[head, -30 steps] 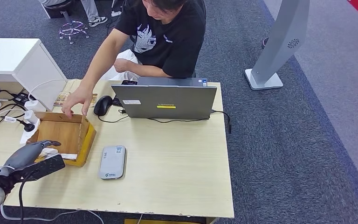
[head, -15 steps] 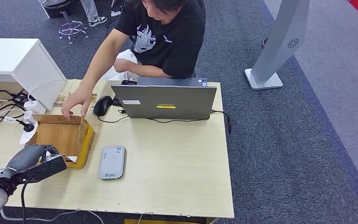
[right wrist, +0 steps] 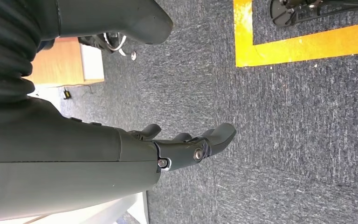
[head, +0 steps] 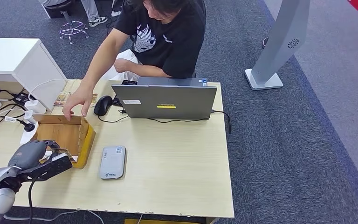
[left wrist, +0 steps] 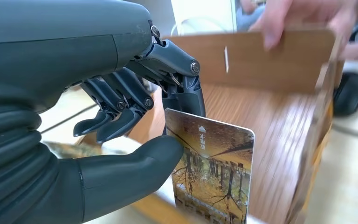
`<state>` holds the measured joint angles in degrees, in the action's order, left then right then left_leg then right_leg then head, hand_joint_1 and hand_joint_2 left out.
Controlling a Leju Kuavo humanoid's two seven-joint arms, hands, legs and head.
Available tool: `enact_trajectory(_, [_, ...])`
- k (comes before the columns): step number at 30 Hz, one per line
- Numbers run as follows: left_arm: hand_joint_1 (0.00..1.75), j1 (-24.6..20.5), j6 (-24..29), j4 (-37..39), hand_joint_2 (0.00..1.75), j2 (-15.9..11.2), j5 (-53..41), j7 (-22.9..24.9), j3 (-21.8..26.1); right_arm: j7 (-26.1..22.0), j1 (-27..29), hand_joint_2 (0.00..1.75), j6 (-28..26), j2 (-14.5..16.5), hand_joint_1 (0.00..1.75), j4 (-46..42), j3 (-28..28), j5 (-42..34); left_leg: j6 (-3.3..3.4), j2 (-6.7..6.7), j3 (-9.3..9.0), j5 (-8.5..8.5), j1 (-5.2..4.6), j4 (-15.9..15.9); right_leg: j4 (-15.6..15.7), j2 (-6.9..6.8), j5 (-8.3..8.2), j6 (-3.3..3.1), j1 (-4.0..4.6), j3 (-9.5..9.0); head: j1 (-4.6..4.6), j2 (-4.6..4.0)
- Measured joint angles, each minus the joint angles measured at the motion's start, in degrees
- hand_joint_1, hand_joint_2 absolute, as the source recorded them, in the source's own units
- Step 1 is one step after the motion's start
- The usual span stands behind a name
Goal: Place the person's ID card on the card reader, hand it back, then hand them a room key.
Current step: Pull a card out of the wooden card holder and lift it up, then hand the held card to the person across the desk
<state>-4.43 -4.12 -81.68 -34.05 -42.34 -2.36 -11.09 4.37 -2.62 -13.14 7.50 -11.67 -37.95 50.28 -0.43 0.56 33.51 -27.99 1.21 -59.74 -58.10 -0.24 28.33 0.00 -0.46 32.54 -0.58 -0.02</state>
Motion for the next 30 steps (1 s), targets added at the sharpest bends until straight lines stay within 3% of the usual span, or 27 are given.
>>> enact_trajectory(10, [1.75,-1.43,2.11,0.0,1.75,2.47,-1.6,-0.05,0.16,-0.02,-0.01,1.75,-0.05,0.0,0.0,0.0,-0.61,0.13,0.0,0.0,0.0,0.0,0.0,0.0,0.0,0.01,0.0,0.0,0.0,0.02,0.0,0.0])
enact_trajectory(21, [1.75,-7.52,18.32,-1.11,1.75,9.2,-16.26,0.44,1.86,-0.22,-0.2,1.75,-0.34,0.0,0.0,0.0,-1.44,2.0,0.03,-0.09,-0.01,0.03,-0.01,-0.02,0.0,-0.1,-0.04,0.01,-0.01,-0.04,0.01,0.0])
enact_trajectory(25, [1.75,-8.94,23.83,-2.12,1.75,9.94,-20.61,0.39,2.88,0.0,-0.23,1.75,-0.69,0.0,0.0,0.0,-1.79,2.44,0.03,-0.09,0.0,0.03,0.0,-0.02,0.0,-0.09,-0.03,0.0,-0.01,-0.01,-0.01,0.0])
enact_trajectory(30, [1.75,-12.45,28.25,-5.39,1.75,8.97,-24.26,0.7,5.69,0.11,-0.26,1.75,-1.08,0.0,0.0,0.0,-2.16,3.03,0.02,-0.09,0.01,0.03,0.03,-0.02,-0.01,-0.09,-0.03,0.0,0.01,0.0,0.0,0.0])
